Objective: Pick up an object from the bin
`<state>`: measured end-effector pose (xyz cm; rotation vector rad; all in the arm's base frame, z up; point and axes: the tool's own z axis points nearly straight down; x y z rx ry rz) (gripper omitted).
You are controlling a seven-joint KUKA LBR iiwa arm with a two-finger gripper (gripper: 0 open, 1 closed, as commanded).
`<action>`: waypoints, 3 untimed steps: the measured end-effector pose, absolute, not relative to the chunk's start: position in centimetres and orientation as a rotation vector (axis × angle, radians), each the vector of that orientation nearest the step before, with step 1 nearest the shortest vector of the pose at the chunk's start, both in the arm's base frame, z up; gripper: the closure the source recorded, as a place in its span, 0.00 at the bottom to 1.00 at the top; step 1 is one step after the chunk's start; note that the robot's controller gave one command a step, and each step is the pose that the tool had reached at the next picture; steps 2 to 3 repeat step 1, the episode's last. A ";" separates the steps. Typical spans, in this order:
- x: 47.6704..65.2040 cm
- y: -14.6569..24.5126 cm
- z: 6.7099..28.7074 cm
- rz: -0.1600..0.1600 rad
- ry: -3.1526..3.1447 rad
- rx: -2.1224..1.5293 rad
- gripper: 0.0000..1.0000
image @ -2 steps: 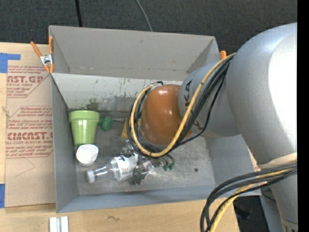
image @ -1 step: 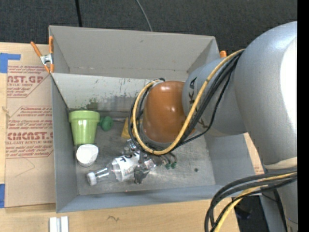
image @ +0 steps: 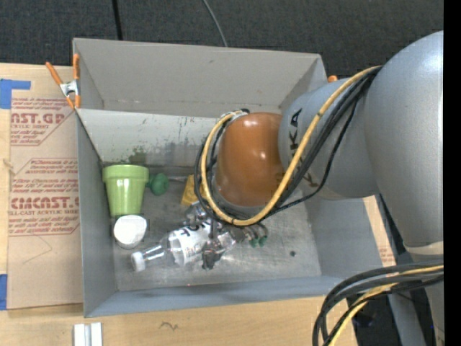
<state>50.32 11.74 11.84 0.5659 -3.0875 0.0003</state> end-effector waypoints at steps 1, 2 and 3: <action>50.4 11.8 13.3 0.000 -3.092 0.568 1.00; 50.4 11.8 13.3 0.000 -3.092 0.568 1.00; 50.4 11.8 13.3 0.000 -3.092 0.568 1.00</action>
Offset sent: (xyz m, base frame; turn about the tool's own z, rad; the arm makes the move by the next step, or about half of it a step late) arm 0.0000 0.0001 0.0356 0.0000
